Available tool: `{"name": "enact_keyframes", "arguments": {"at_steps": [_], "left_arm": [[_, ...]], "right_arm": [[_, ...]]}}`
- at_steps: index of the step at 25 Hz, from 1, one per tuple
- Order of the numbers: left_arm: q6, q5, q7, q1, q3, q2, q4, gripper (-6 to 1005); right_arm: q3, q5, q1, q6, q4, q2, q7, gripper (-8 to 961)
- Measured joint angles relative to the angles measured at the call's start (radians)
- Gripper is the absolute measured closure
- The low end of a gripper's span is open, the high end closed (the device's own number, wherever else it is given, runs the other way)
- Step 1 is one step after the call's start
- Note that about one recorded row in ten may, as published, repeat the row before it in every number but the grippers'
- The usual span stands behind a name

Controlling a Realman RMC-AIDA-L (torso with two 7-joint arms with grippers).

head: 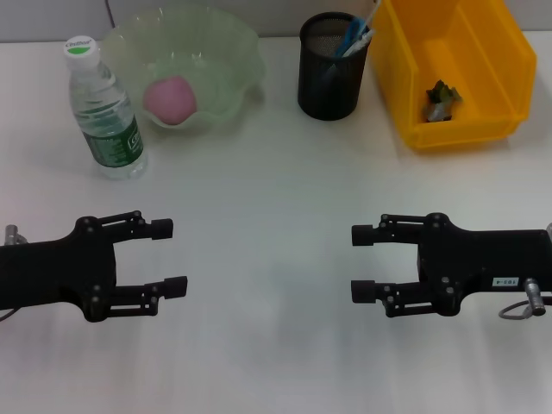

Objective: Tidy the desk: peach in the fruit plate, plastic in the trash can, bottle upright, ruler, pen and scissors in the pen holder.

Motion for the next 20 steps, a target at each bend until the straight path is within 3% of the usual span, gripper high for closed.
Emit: {"name": "enact_keyframes", "arguments": {"at_steps": [20], "left_arm": [[0.011, 0.062, -0.007, -0.005, -0.001, -0.007, 0.005, 197]], "right_arm": [[0.001, -0.002, 0.01, -0.007, 0.001, 0.004, -0.009, 180]]}}
